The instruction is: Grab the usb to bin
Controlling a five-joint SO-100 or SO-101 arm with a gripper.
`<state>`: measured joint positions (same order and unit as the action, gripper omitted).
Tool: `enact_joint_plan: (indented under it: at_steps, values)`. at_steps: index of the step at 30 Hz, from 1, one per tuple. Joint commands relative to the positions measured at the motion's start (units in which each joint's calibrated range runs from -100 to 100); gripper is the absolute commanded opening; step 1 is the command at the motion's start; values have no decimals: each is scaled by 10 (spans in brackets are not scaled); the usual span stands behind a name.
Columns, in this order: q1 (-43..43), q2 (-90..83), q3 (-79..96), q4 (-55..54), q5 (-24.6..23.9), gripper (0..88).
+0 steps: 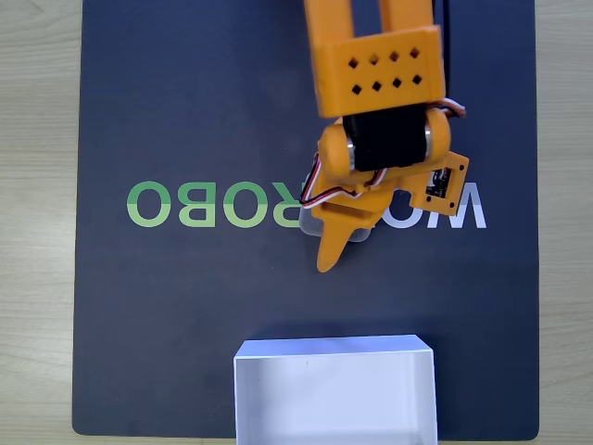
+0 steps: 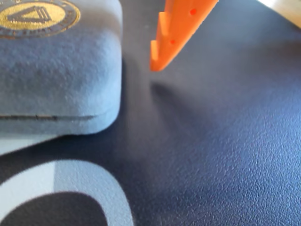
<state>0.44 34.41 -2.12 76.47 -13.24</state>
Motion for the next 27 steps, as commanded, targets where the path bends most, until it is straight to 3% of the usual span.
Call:
enact_joint_plan:
  at_steps: [1, 8, 10, 13, 19, 27]
  values:
    - [3, 6, -38, -5, -2, 516]
    - [1, 43, -75, 13, -1, 511]
    - [-4, 45, -79, 15, -1, 473]
    - [-6, 45, -79, 15, -1, 367]
    - [-5, 40, -79, 7, 4, 63]
    - [4, -20, -79, 7, 5, 63]
